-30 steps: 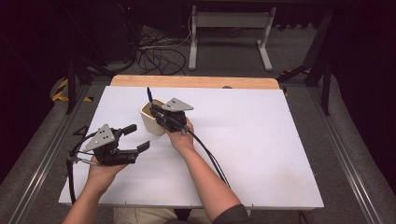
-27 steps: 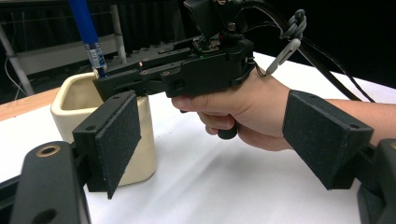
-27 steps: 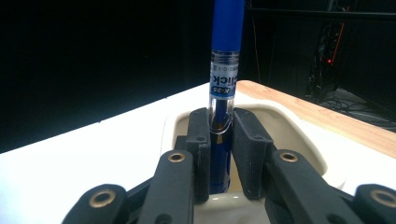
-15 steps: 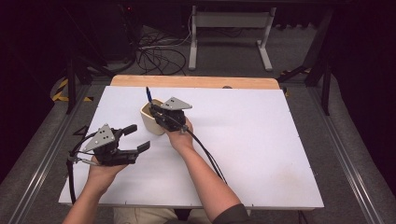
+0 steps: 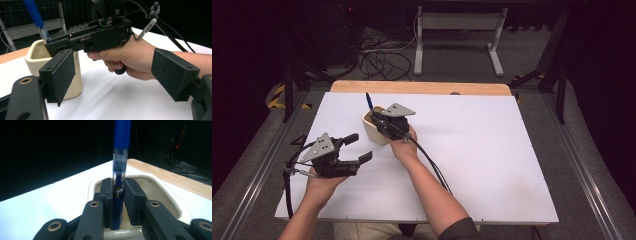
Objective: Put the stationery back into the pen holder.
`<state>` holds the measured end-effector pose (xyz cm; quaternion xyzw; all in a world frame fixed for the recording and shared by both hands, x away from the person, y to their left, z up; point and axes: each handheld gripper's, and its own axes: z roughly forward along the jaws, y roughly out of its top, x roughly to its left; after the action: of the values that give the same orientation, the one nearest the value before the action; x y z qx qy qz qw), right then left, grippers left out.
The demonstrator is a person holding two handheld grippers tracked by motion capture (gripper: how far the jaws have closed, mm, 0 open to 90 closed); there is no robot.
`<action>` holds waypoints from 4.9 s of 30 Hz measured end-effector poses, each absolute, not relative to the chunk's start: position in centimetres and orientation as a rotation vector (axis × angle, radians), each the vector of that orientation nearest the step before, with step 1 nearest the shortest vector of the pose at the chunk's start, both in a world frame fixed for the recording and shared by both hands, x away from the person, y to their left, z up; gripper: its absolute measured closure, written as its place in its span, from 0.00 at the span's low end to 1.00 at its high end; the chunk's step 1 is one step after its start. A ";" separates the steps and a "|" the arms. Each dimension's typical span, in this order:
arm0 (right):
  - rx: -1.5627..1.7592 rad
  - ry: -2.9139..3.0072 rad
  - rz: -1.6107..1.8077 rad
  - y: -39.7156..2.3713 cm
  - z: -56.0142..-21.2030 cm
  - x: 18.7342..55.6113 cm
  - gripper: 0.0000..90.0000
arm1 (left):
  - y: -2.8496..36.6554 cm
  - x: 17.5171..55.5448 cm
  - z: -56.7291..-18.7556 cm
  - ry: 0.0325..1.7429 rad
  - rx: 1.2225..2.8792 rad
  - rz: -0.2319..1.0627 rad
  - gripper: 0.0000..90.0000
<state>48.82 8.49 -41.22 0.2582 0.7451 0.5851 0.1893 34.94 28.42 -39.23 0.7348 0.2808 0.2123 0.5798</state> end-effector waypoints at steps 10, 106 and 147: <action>0.732 2.097 1.637 8.5 -41.0 48.9 0.87 | 28.4 34.9 -39.2 0.656 1.718 0.495 0.23; 0.631 2.072 1.810 0.1 -37.0 45.5 0.09 | 28.1 35.0 -39.5 0.676 1.721 0.492 0.16; 0.686 1.985 1.851 -8.5 -36.3 41.5 0.00 | 28.2 34.8 -39.1 0.690 1.695 0.503 0.11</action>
<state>41.50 -8.48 -36.35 0.2415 0.6987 0.6516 0.1704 34.83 28.23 -39.12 0.7259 0.2957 0.2153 0.5825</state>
